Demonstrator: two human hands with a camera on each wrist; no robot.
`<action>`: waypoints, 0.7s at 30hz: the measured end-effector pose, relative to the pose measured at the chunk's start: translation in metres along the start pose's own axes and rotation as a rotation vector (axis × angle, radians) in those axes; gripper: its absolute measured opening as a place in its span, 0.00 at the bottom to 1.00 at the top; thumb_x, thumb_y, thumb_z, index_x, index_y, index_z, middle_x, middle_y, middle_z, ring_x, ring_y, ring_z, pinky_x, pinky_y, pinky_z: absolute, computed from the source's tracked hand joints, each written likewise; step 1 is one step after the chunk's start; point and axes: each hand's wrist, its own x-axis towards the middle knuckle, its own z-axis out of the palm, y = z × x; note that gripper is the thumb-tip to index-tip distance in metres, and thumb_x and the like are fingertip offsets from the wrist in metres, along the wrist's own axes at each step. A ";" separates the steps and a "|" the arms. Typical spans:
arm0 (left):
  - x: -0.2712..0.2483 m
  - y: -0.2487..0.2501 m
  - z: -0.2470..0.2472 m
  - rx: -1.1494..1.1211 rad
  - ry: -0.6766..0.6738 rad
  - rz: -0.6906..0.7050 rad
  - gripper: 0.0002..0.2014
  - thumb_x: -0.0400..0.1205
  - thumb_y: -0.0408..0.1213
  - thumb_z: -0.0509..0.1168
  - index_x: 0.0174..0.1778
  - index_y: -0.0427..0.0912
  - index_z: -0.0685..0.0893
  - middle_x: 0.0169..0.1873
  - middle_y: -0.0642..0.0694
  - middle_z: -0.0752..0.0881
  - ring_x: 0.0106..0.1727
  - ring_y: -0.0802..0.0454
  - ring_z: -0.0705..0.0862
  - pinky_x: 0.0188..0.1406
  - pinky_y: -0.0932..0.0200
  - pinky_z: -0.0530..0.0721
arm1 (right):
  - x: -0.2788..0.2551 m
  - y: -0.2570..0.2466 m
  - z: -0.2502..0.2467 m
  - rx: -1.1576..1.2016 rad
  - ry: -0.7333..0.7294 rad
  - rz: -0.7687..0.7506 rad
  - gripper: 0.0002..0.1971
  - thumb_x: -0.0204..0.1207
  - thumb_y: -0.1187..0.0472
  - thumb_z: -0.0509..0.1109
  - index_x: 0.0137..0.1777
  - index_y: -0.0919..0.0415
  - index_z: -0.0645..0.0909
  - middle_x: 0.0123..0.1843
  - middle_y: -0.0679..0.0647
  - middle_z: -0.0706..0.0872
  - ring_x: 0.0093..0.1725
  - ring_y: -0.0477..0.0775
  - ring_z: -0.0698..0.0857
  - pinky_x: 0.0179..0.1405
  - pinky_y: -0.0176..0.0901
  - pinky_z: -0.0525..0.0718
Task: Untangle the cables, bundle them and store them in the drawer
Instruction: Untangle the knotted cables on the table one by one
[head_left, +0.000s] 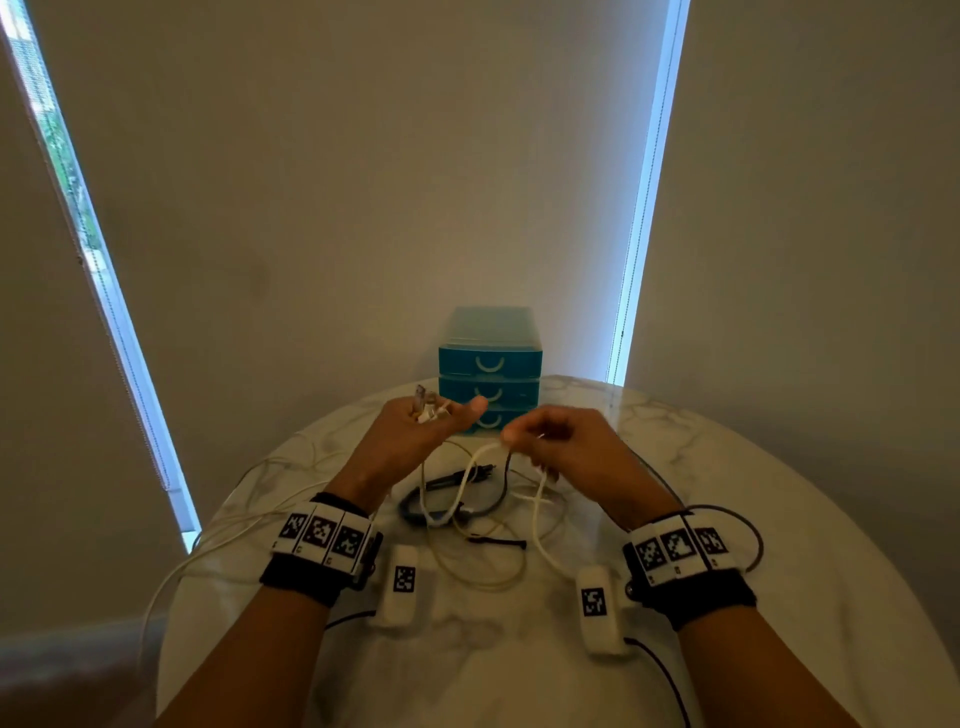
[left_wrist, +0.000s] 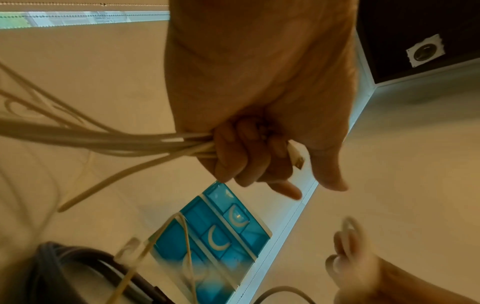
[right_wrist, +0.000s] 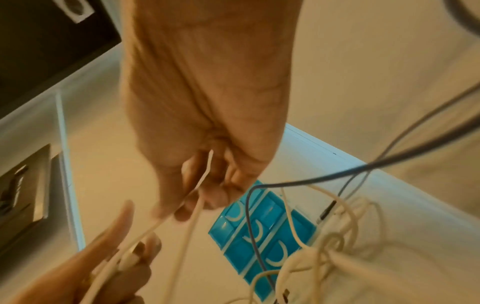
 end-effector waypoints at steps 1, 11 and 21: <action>-0.002 0.002 0.001 0.017 -0.055 -0.009 0.13 0.86 0.51 0.75 0.48 0.44 0.92 0.22 0.67 0.84 0.25 0.73 0.81 0.24 0.79 0.72 | 0.001 0.003 -0.003 0.111 0.139 -0.011 0.08 0.81 0.51 0.82 0.55 0.52 0.94 0.47 0.52 0.95 0.41 0.48 0.90 0.41 0.40 0.89; 0.001 -0.005 -0.005 -0.135 0.074 0.050 0.19 0.84 0.59 0.74 0.46 0.45 0.95 0.23 0.54 0.73 0.24 0.57 0.67 0.23 0.61 0.64 | -0.009 0.005 -0.015 0.350 0.077 0.144 0.22 0.77 0.49 0.83 0.69 0.54 0.88 0.57 0.56 0.96 0.56 0.57 0.93 0.50 0.48 0.89; 0.013 -0.011 -0.015 -0.562 0.343 -0.105 0.17 0.88 0.53 0.72 0.36 0.48 0.85 0.21 0.54 0.66 0.21 0.56 0.59 0.18 0.61 0.58 | -0.033 0.004 -0.017 -0.302 -0.598 0.145 0.20 0.73 0.45 0.87 0.65 0.39 0.90 0.63 0.36 0.92 0.66 0.39 0.87 0.72 0.45 0.83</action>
